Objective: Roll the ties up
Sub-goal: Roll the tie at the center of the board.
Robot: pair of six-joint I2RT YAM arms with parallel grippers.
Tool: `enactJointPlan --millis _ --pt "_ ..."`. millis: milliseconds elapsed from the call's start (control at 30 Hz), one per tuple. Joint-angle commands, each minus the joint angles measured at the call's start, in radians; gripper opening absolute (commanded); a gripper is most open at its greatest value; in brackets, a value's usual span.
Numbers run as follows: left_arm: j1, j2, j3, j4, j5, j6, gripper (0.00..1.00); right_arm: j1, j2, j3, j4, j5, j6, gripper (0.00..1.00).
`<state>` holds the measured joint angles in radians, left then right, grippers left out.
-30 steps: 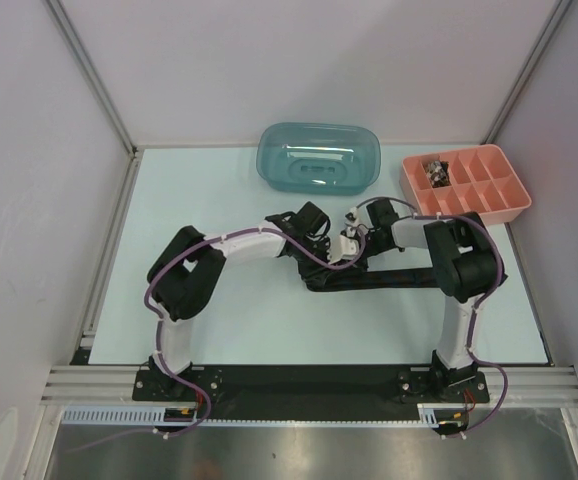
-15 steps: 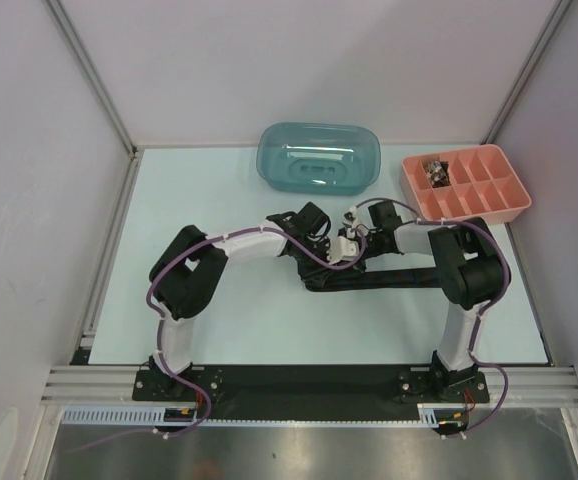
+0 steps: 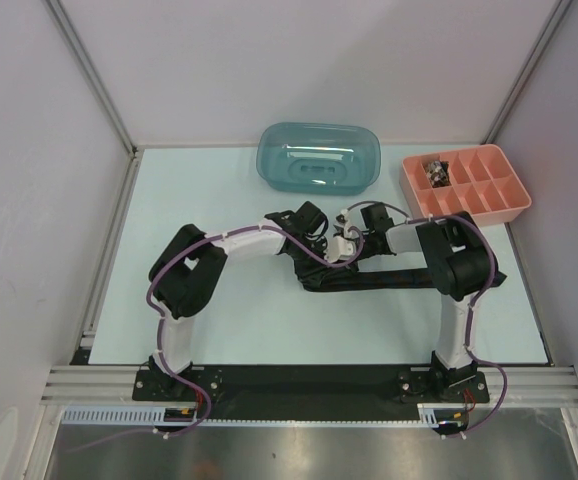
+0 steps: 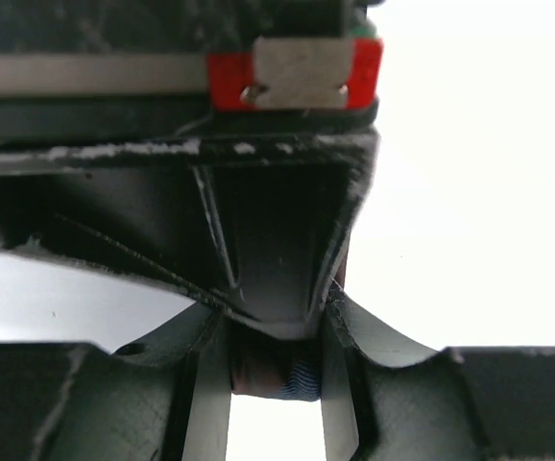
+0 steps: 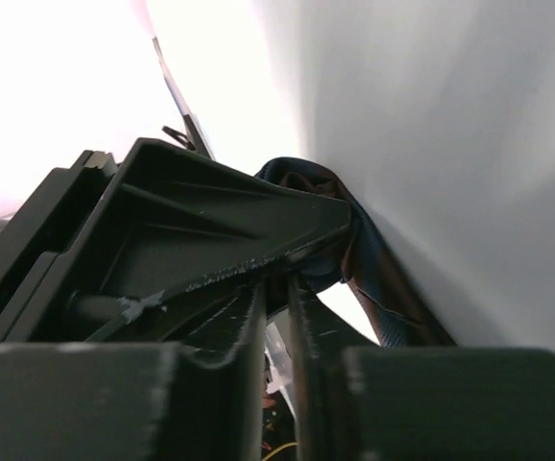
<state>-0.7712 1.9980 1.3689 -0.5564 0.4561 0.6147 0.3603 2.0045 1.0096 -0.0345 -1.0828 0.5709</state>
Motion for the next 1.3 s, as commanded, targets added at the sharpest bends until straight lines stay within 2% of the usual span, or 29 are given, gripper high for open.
enactJointPlan --millis 0,67,233,300,400,533,733,1033,1267 --pt "-0.031 0.041 -0.008 -0.034 0.021 0.037 0.35 0.049 0.060 0.043 -0.100 0.149 -0.117 0.11" --pt "-0.030 0.035 -0.010 -0.031 0.026 0.039 0.35 0.045 0.063 0.052 -0.132 0.167 -0.137 0.00" --pt "-0.025 0.007 -0.034 -0.011 0.024 0.034 0.36 0.026 0.053 0.055 -0.180 0.219 -0.167 0.00" --pt "-0.022 -0.007 -0.044 -0.007 0.026 0.031 0.40 0.019 0.050 0.053 -0.191 0.234 -0.181 0.00" --pt "-0.017 -0.024 -0.048 -0.004 0.030 0.026 0.47 0.009 0.042 0.055 -0.211 0.268 -0.195 0.00" --pt "-0.011 -0.051 -0.056 0.009 0.038 0.016 0.64 0.006 0.037 0.057 -0.231 0.297 -0.209 0.00" --pt "0.003 -0.108 -0.080 0.038 0.041 -0.001 0.77 -0.001 0.027 0.058 -0.252 0.320 -0.226 0.00" --pt "0.039 -0.183 -0.151 0.082 0.042 -0.024 0.82 -0.037 0.007 0.052 -0.312 0.336 -0.270 0.00" --pt "0.038 -0.137 -0.111 0.136 0.079 -0.064 0.83 -0.057 0.010 0.049 -0.353 0.374 -0.308 0.00"
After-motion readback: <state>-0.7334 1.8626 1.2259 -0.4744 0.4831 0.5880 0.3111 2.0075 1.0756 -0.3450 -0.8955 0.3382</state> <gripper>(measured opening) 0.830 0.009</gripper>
